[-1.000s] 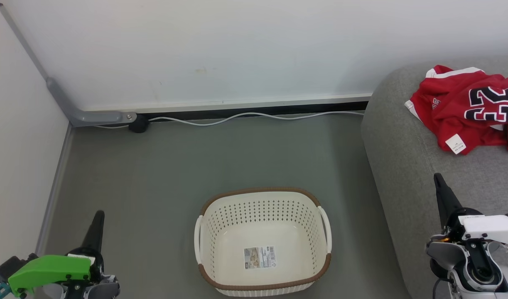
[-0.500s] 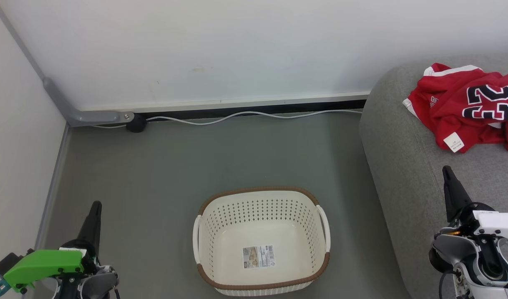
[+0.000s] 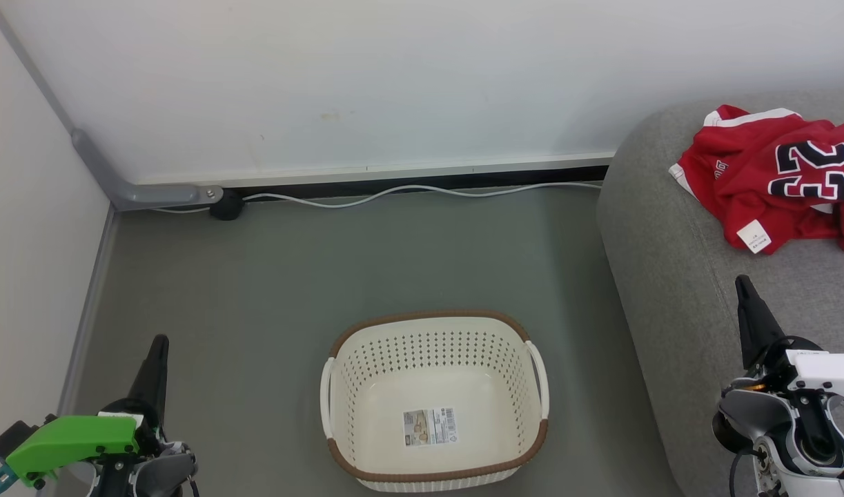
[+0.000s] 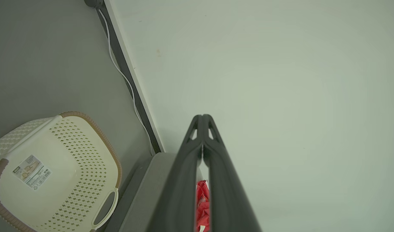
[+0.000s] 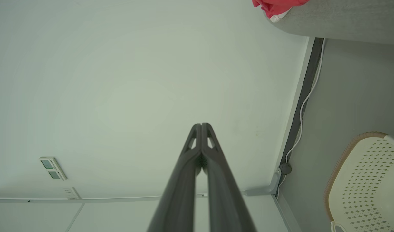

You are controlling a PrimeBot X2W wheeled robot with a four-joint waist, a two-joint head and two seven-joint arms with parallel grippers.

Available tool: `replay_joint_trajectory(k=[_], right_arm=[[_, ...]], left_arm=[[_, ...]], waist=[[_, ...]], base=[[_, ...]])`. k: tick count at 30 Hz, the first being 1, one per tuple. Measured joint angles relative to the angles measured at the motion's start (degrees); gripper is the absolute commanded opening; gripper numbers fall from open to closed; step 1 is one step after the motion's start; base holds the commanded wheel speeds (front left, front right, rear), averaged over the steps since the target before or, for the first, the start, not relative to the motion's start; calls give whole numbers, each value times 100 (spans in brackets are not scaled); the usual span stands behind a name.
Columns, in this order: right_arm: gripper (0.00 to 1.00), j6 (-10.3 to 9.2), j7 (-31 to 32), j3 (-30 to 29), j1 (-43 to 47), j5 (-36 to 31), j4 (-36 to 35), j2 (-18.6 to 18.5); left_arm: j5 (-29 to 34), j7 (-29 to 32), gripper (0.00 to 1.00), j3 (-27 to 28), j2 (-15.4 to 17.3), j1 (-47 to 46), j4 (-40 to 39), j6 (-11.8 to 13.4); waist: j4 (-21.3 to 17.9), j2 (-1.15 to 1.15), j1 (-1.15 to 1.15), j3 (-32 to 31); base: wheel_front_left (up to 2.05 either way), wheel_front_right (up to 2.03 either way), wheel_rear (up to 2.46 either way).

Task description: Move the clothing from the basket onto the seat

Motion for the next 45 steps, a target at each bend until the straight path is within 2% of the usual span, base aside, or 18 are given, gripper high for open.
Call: replay_joint_trajectory(k=[45], right_arm=[[0,0,24,-15,-1,0,-2,1]], left_arm=[[-1,1,0,11,-2,-6,23,-27]], waist=[[0,0,0,0]], base=[[0,0,0]])
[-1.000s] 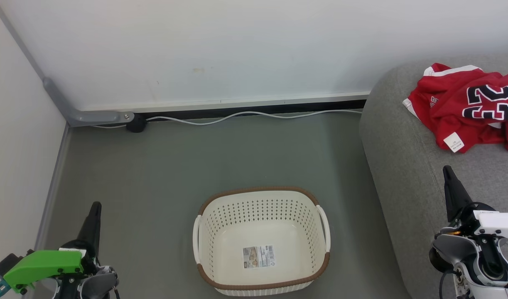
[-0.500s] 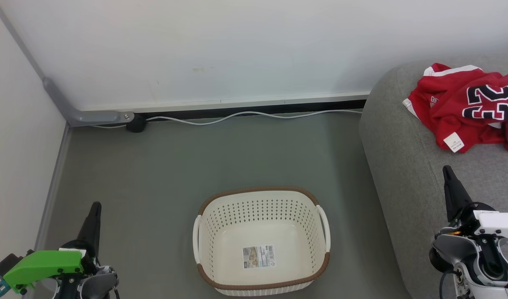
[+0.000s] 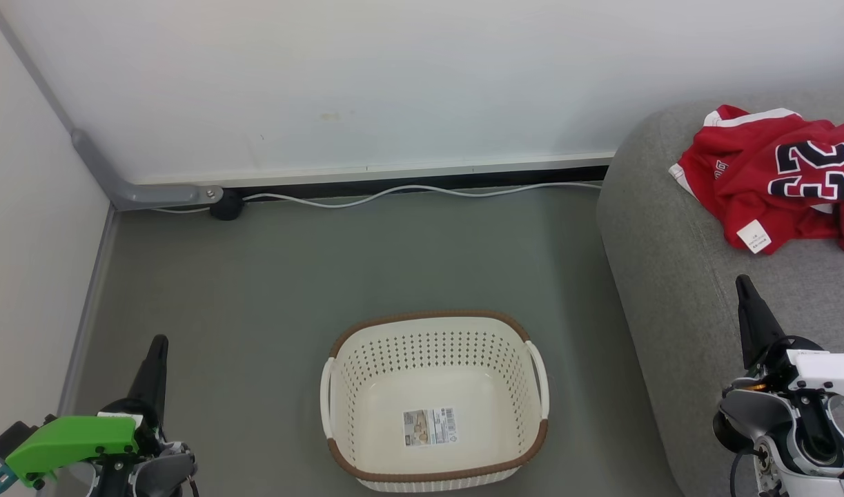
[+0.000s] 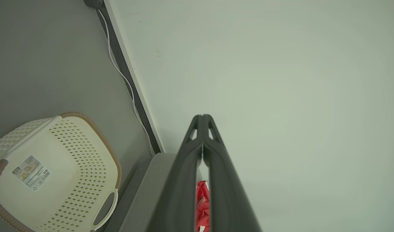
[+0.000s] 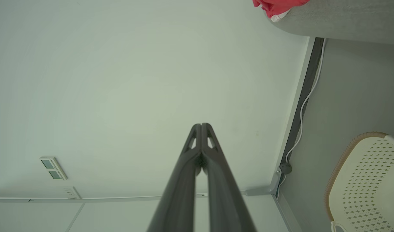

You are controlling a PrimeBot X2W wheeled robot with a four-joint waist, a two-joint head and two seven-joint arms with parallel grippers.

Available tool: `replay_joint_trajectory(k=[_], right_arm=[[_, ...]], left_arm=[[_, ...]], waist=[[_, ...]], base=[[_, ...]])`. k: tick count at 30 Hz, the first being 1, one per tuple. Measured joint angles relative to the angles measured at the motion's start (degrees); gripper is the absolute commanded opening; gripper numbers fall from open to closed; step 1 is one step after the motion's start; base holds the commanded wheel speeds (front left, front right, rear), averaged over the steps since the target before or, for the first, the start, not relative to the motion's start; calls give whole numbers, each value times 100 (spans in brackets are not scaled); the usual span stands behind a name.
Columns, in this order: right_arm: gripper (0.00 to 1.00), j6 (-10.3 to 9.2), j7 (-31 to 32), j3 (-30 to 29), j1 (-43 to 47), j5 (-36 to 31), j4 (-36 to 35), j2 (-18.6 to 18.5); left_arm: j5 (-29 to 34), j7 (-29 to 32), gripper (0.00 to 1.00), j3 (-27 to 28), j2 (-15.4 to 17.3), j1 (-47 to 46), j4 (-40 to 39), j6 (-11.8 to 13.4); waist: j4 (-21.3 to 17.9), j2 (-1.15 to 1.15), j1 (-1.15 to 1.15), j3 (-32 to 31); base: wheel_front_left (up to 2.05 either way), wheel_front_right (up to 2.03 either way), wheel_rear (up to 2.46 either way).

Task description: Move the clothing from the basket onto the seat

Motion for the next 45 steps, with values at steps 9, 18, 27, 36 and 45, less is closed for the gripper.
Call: replay_joint_trajectory(k=[9,18,27,36,45], right_arm=[[0,0,1,-2,0,-1,-1,0],[0,0,1,-3,0,0,-1,1],[0,0,1,-8,-1,-1,-2,1],[0,0,2,-9,-1,-1,-2,2],[0,1,7,-10,-1,-1,-3,3]], left_arm=[[0,0,0,2,-1,-2,1,-1],[0,0,0,5,-1,-6,1,-1],[0,0,0,10,-2,-8,1,-1],[0,1,0,12,-2,-9,0,-1],[0,1,0,14,-3,-9,-2,-1]], waist=[[0,0,0,0],[0,0,0,0],[0,0,0,0],[1,0,0,1],[0,0,0,1]], base=[[0,0,0],[0,0,0],[0,0,0],[0,0,0],[0,0,0]])
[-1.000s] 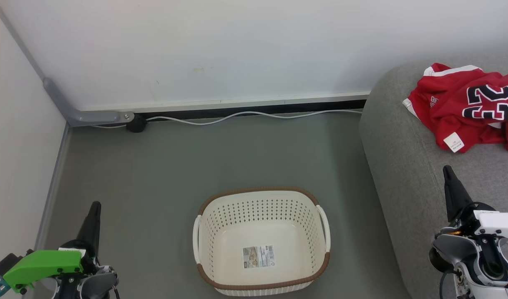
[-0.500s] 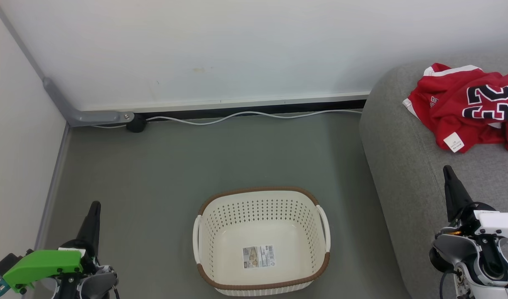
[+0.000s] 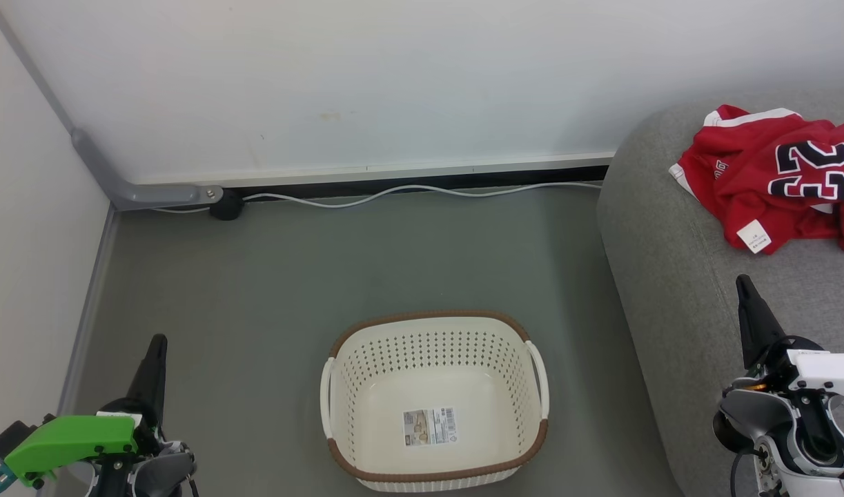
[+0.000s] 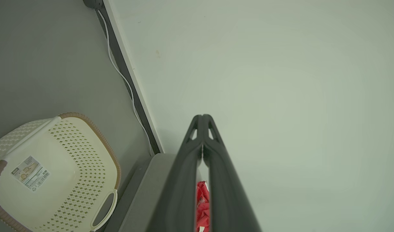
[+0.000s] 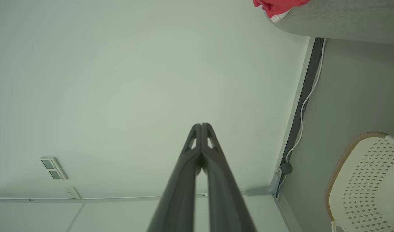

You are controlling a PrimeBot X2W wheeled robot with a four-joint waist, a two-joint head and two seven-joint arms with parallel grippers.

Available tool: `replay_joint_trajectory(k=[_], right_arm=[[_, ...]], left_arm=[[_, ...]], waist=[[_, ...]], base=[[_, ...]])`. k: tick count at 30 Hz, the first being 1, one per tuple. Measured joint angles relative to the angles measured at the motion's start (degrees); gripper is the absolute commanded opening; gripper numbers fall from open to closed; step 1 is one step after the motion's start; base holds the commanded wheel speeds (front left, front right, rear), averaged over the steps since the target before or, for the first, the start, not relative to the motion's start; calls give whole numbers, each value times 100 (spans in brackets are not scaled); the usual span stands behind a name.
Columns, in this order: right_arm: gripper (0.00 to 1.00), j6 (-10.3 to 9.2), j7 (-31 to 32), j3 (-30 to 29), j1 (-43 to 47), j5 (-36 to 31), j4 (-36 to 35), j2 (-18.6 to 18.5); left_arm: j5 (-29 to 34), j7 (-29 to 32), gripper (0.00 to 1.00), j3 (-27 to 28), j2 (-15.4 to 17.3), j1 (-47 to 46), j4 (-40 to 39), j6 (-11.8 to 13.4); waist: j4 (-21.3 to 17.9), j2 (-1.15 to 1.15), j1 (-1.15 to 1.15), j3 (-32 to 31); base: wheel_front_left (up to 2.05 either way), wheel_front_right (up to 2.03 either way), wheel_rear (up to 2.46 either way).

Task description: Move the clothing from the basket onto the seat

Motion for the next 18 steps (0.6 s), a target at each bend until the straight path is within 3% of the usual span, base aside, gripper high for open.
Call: replay_joint_trajectory(k=[18], right_arm=[[0,-1,1,-3,0,0,0,5]], left_arm=[[0,0,0,2,-1,-1,-8,0]], waist=[[0,0,0,0]], base=[[0,0,0]])
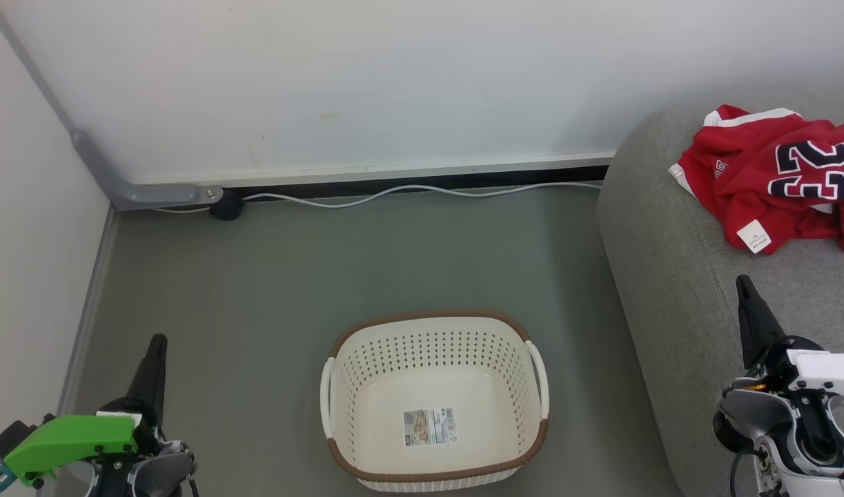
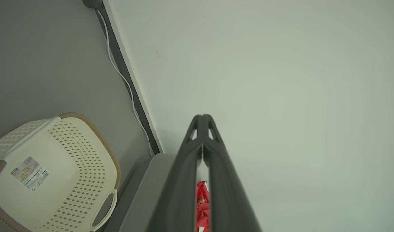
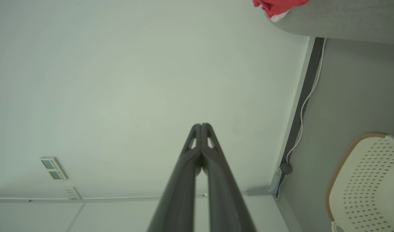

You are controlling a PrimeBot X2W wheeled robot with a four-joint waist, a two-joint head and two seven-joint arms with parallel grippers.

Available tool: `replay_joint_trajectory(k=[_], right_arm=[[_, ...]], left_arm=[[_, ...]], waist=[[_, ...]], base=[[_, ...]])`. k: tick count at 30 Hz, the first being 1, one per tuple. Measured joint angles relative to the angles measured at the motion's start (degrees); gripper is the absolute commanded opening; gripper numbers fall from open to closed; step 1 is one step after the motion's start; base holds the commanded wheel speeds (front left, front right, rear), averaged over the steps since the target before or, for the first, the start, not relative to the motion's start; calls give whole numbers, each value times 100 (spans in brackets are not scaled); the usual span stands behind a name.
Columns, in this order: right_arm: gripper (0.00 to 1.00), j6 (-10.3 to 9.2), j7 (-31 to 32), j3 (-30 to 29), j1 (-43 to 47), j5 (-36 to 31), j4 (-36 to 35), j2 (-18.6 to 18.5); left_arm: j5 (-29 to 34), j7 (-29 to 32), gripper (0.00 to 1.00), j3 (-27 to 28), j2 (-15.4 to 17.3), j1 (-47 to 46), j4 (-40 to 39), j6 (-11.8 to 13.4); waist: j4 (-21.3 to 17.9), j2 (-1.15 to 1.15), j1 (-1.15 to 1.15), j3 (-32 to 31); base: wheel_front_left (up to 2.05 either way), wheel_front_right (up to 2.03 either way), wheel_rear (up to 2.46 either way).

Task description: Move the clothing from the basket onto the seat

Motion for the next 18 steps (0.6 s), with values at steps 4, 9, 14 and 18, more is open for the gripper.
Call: replay_joint_trajectory(k=[4,9,14,18], right_arm=[[0,1,0,-2,0,0,0,1],[0,1,0,-3,0,0,-1,2],[0,0,0,-4,0,0,-1,2],[0,1,0,-5,0,0,-1,3]], left_arm=[[0,25,0,1,-1,0,-2,0],[0,42,0,3,-2,0,-4,0],[0,42,0,3,-3,0,-8,0],[0,42,0,3,-3,0,-9,0]], waist=[[0,0,0,0],[0,0,0,0],[0,0,0,0],[0,0,0,0]], base=[[0,0,0],[0,0,0],[0,0,0],[0,0,0]])
